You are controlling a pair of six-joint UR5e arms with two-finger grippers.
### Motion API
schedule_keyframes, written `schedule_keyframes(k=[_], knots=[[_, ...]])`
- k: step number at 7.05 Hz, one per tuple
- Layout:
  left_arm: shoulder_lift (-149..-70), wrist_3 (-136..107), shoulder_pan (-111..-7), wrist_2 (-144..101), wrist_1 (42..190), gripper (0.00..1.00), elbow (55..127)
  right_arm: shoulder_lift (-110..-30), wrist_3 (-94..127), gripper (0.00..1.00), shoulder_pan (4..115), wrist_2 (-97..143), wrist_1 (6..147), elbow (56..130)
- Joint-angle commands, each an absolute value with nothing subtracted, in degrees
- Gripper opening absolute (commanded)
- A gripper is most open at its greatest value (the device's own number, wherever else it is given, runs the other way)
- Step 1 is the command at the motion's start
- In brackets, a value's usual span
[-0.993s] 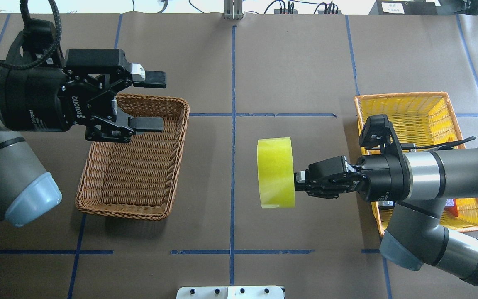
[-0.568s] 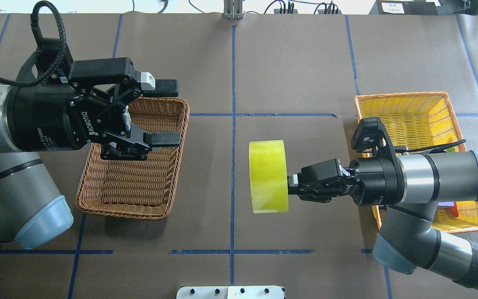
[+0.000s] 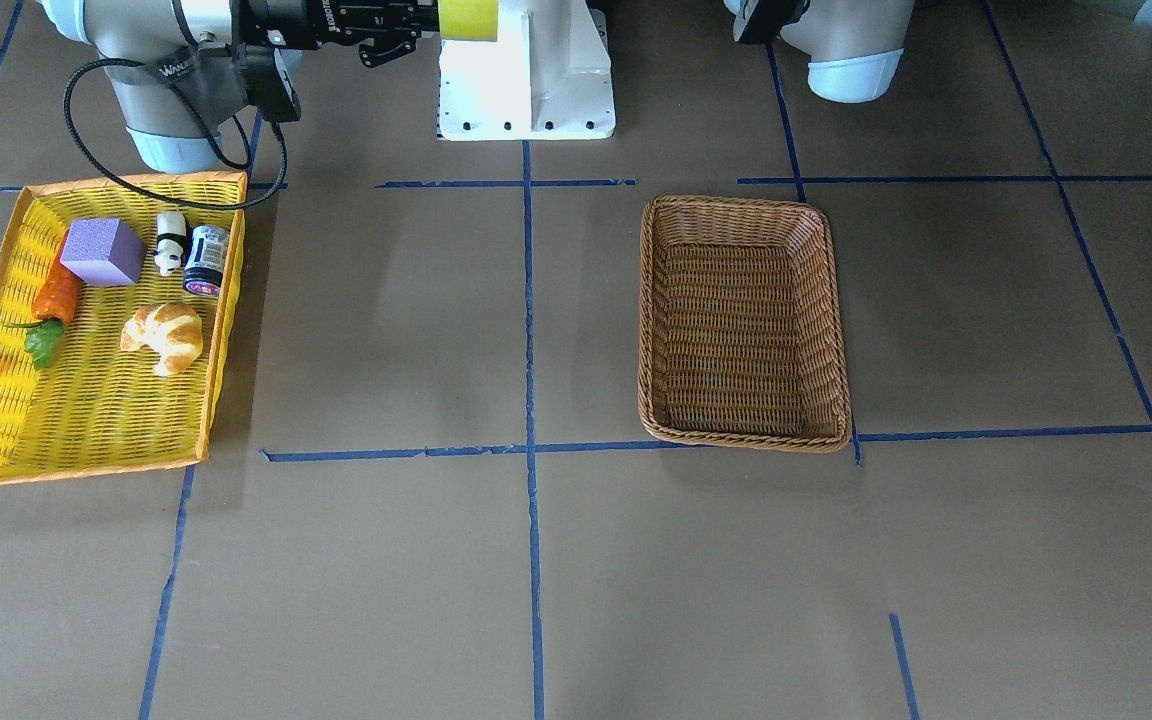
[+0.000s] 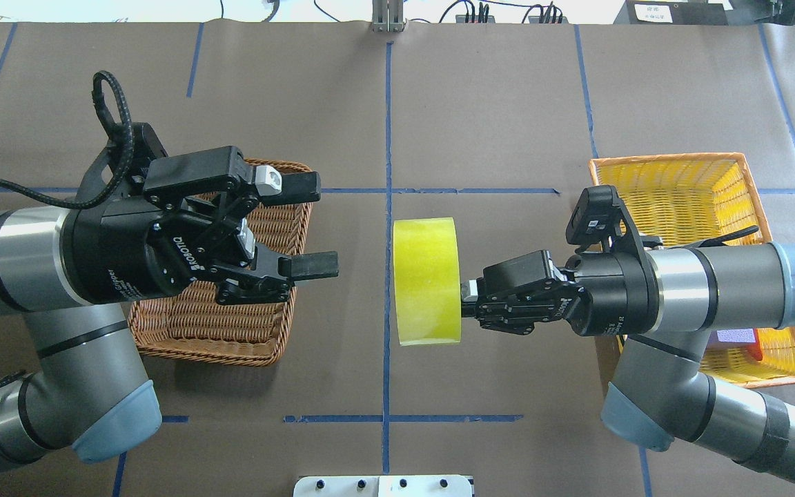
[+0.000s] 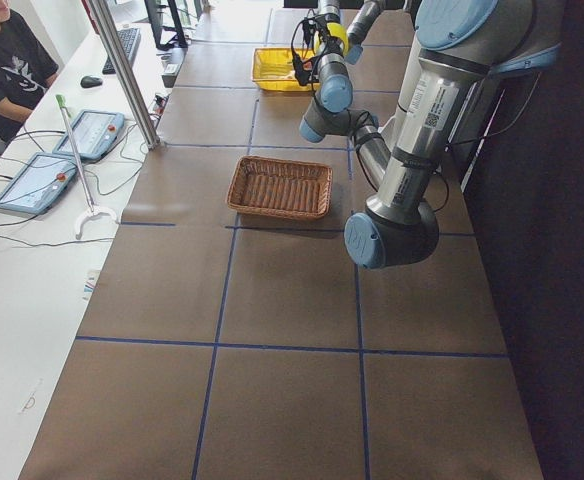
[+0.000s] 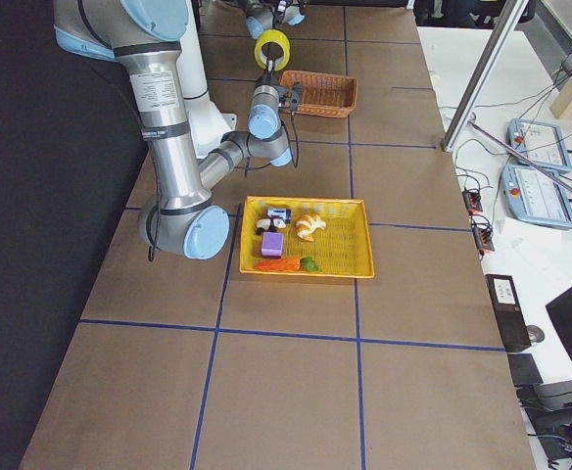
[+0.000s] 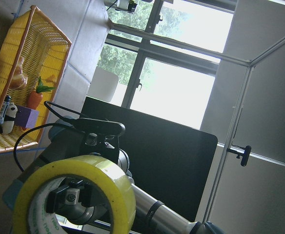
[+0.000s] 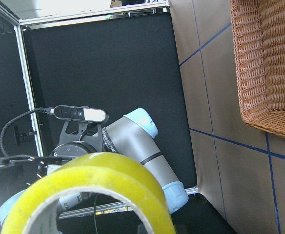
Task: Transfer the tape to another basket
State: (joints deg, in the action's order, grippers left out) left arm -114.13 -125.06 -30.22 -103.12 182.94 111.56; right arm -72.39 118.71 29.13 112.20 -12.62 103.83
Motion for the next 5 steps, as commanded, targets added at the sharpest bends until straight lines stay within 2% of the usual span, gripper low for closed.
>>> schedule_keyframes(k=[1,5], knots=[[-113.82,-118.43,-29.36,-101.95,183.69,1.00,111.27,-71.90,120.40,0.00,29.01,112.06,-12.57,103.89],[-114.70,-117.60,-26.02,-101.60,183.08,1.00,111.27,-70.14,121.20,0.00,27.96,111.45,-12.13,103.18]])
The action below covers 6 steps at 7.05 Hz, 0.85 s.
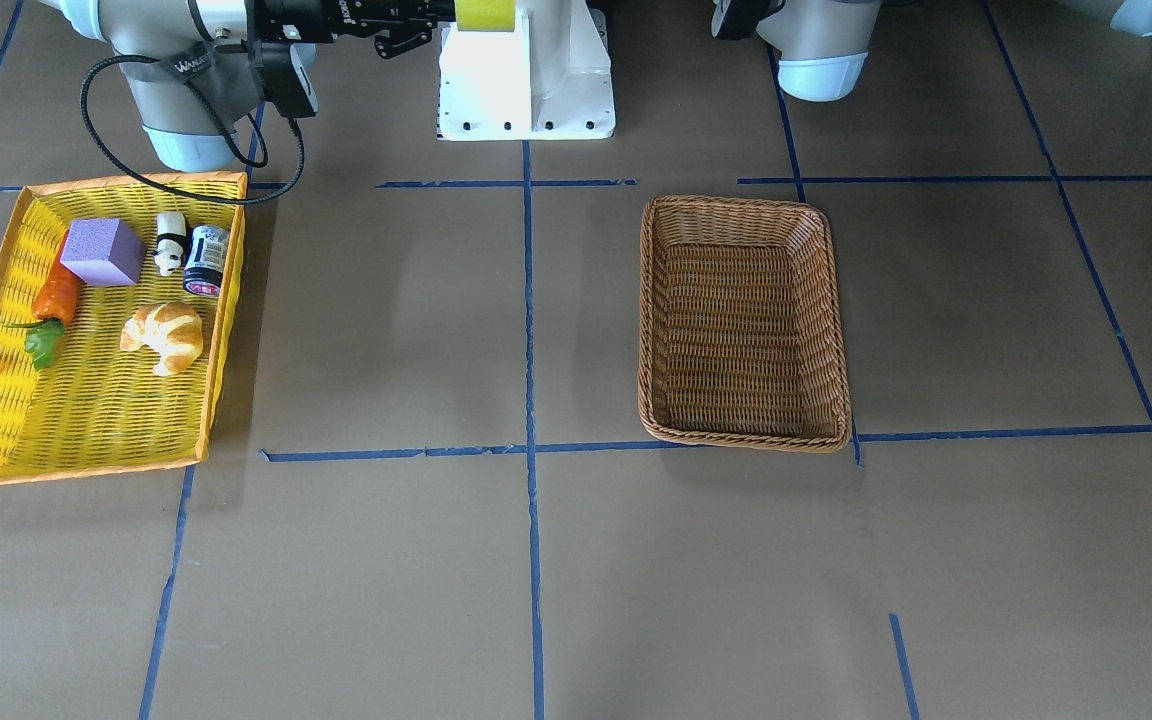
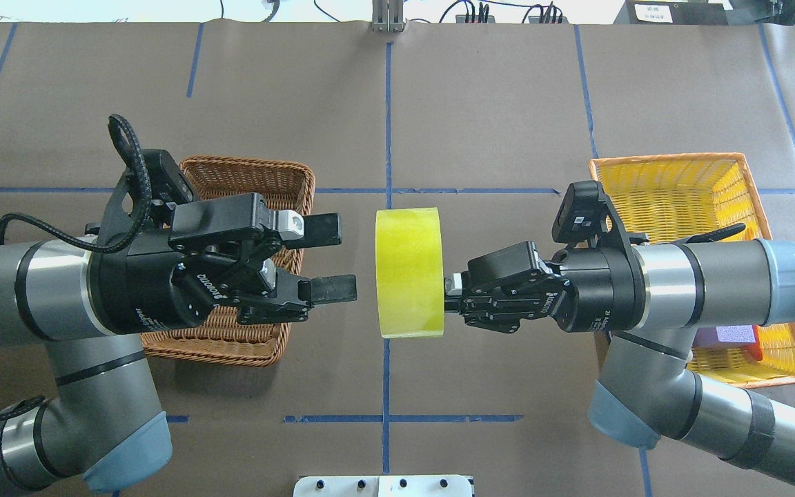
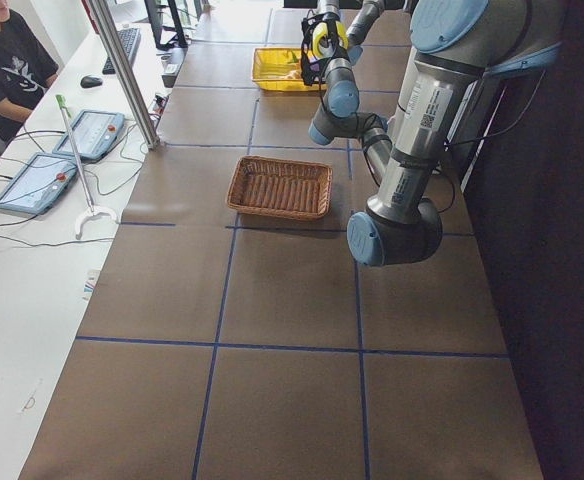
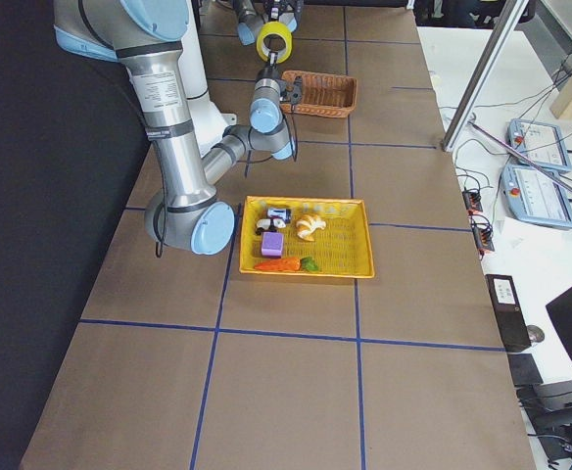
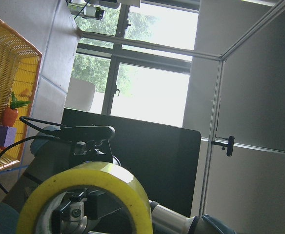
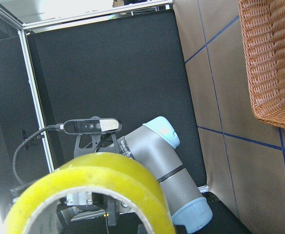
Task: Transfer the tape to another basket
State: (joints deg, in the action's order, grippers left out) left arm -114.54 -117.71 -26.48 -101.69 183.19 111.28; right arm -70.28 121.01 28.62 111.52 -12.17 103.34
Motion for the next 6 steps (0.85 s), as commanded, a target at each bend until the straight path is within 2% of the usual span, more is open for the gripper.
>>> schedule_keyframes(k=[1,6], knots=[[-114.78,-117.60,-25.49,-101.51,182.99,1.00,111.27,-70.14,121.20,0.00,27.43,111.36,-12.13,103.18],[-115.22,-117.42,-23.73,-98.61,182.99,1.00,111.36,-70.05,121.20,0.00,26.28,111.18,-11.95,103.27]])
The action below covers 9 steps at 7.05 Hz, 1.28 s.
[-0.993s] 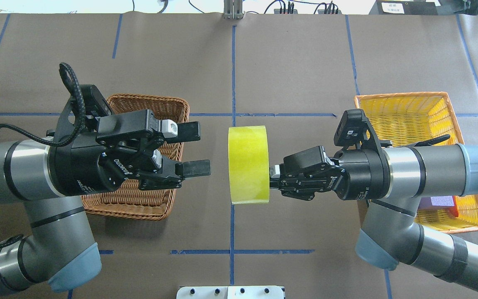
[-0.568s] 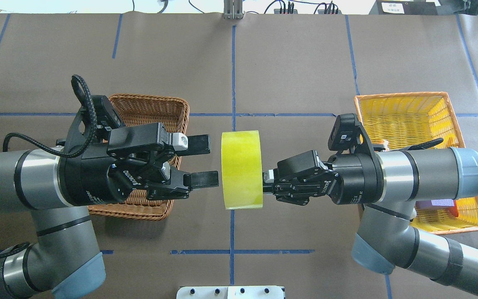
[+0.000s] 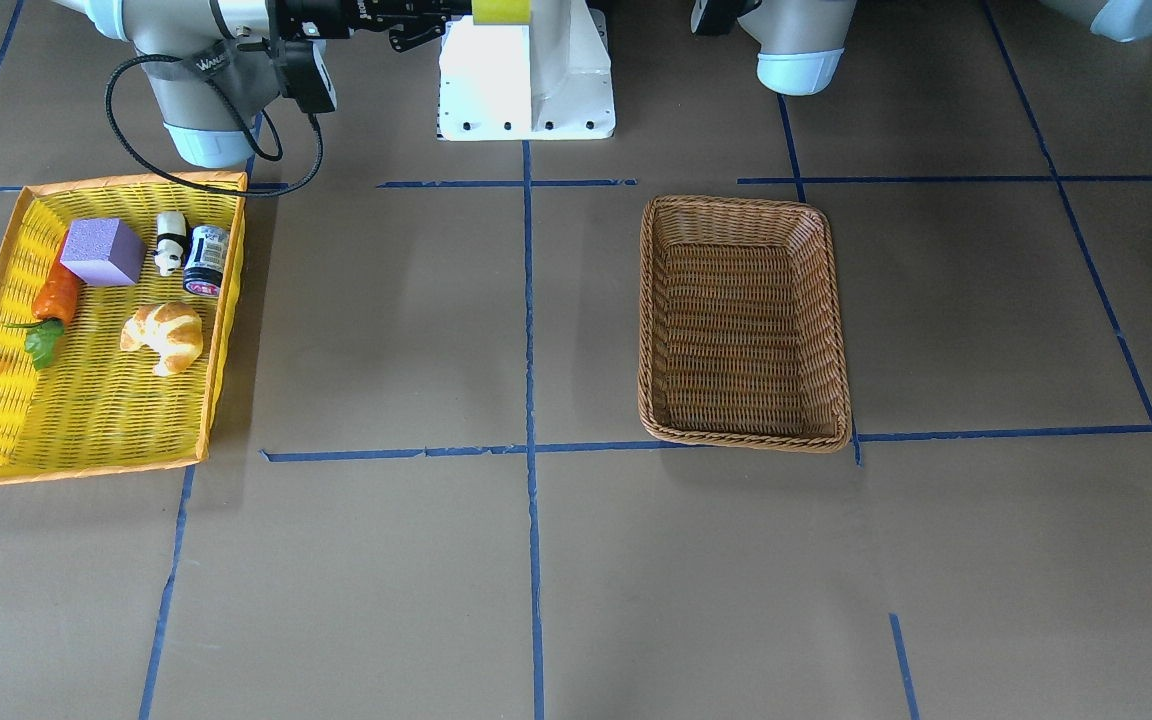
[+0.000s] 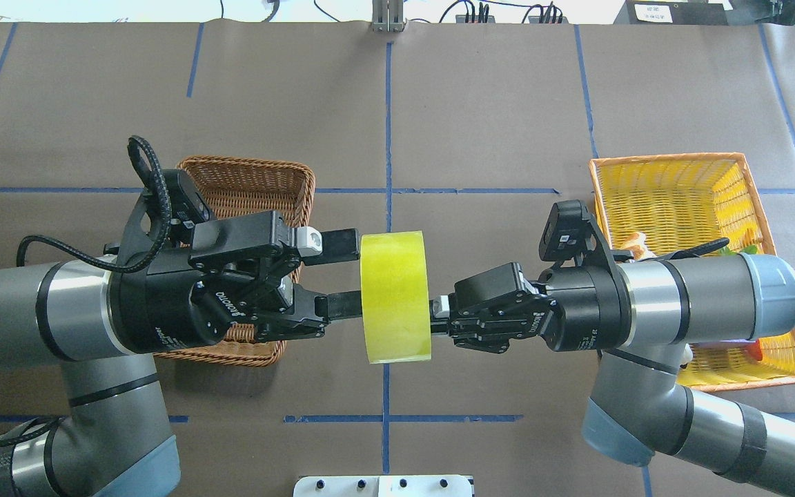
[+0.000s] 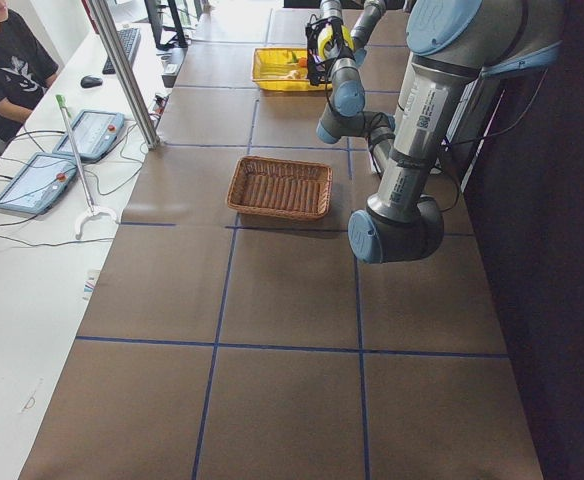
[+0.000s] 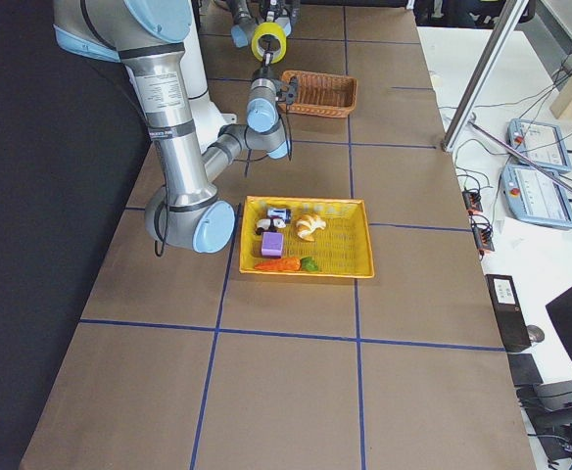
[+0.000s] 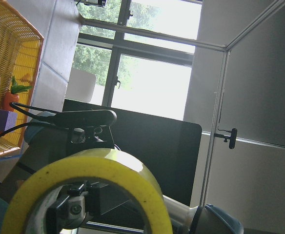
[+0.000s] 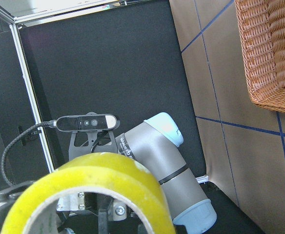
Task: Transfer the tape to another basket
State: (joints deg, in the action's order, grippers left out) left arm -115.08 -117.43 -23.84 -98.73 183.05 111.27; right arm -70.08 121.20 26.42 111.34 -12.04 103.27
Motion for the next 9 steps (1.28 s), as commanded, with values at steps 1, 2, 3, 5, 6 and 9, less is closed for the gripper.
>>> schedule_keyframes(k=[1,2,3,5,6,9], knots=[[-115.40,-117.42,-23.64,-98.53,182.90,1.00,111.27,-70.05,121.20,0.00,25.93,111.18,-11.95,103.18],[-115.40,-117.42,-23.56,-98.53,182.90,0.97,111.27,-70.05,121.20,0.00,25.49,111.18,-11.78,103.18],[-115.40,-117.42,-23.55,-98.44,182.90,0.94,111.18,-70.05,121.11,0.00,25.14,111.09,-11.60,103.18],[-115.40,-117.33,-23.38,-98.44,182.90,0.75,110.83,-70.05,120.76,0.01,24.96,111.18,-10.29,103.27],[-115.31,-117.33,-23.03,-98.44,182.90,0.46,110.83,-70.05,120.59,0.10,24.96,111.18,-10.20,103.27],[-113.82,-117.07,-22.67,-98.44,182.55,0.00,111.09,-70.40,120.24,1.00,25.48,111.36,-7.03,103.54]])
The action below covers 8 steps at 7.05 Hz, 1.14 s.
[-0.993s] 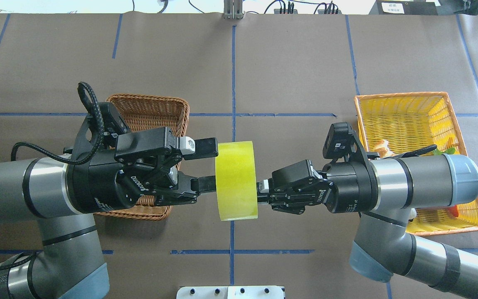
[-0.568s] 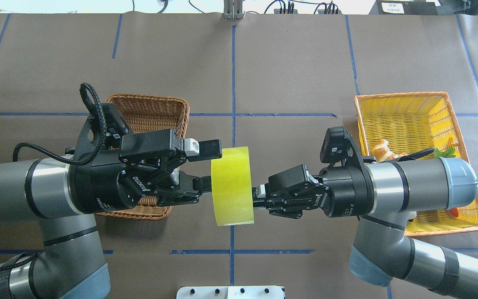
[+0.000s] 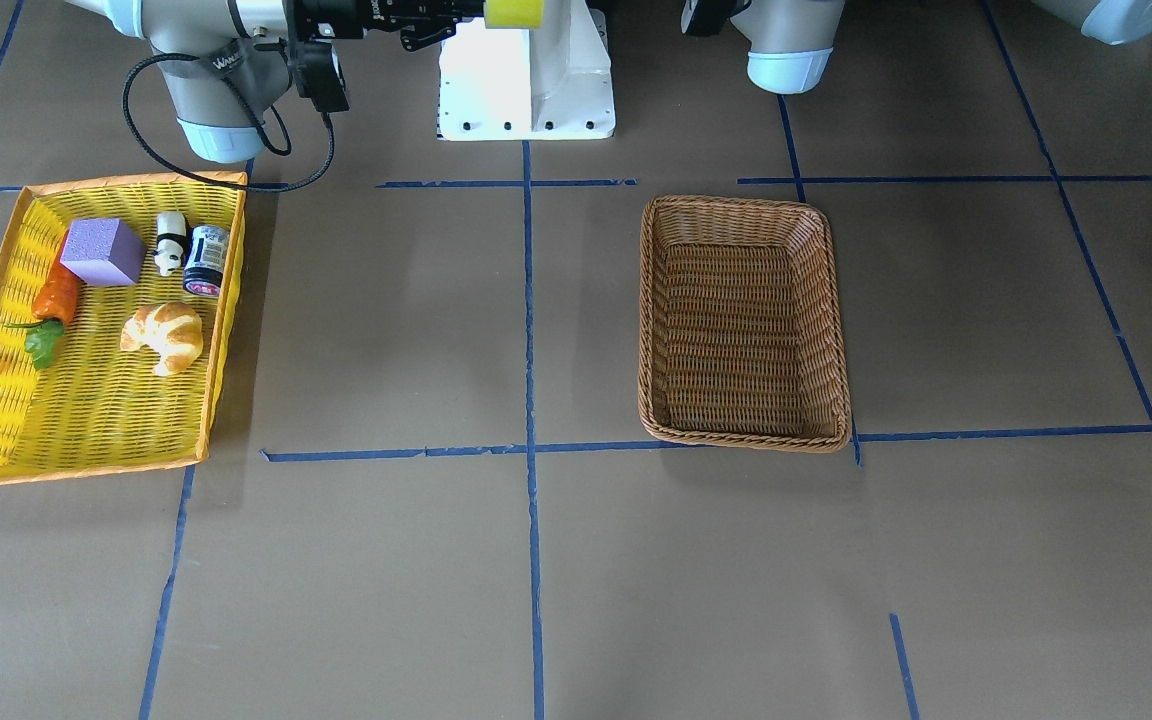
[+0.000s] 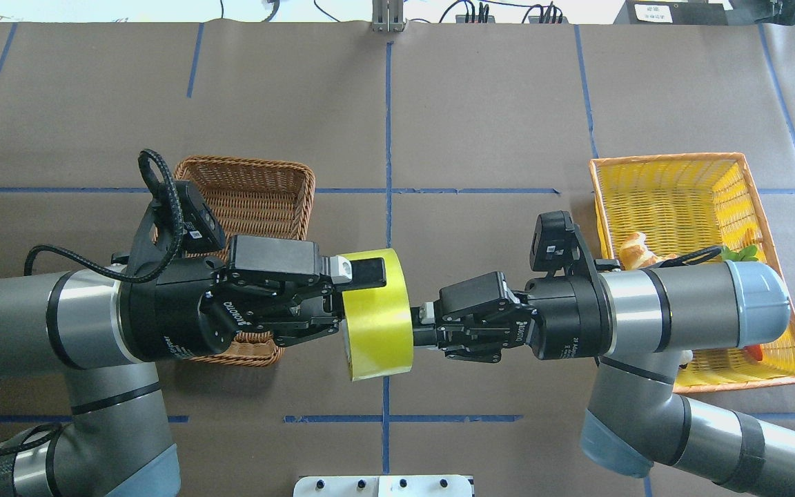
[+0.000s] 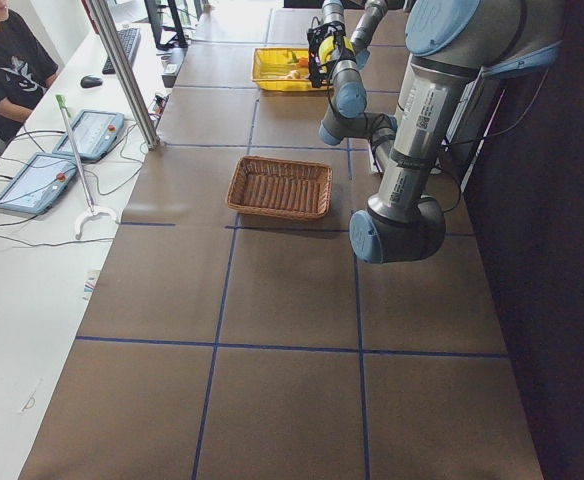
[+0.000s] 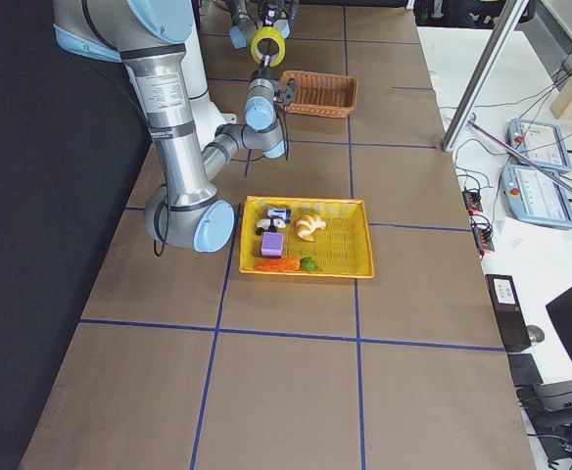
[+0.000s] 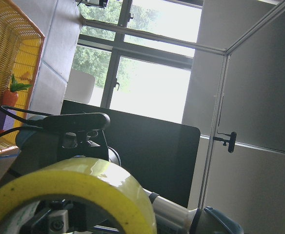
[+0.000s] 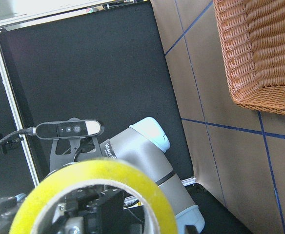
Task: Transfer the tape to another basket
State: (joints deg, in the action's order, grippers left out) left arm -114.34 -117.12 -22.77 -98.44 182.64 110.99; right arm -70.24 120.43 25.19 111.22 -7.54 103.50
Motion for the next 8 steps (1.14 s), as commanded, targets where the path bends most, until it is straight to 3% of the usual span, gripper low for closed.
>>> schedule_keyframes(k=[1,6,8], knots=[[-113.82,-117.07,-22.68,-98.44,182.55,0.00,111.27,-70.84,120.23,1.00,25.92,111.79,-7.55,103.54],[-111.55,-116.90,-25.56,-99.05,179.33,0.00,111.27,-76.63,119.63,1.00,39.59,122.48,-7.04,103.36],[-111.18,-111.66,-30.13,-104.21,161.66,0.00,111.35,-81.02,109.75,1.00,46.64,126.80,0.47,103.27]])
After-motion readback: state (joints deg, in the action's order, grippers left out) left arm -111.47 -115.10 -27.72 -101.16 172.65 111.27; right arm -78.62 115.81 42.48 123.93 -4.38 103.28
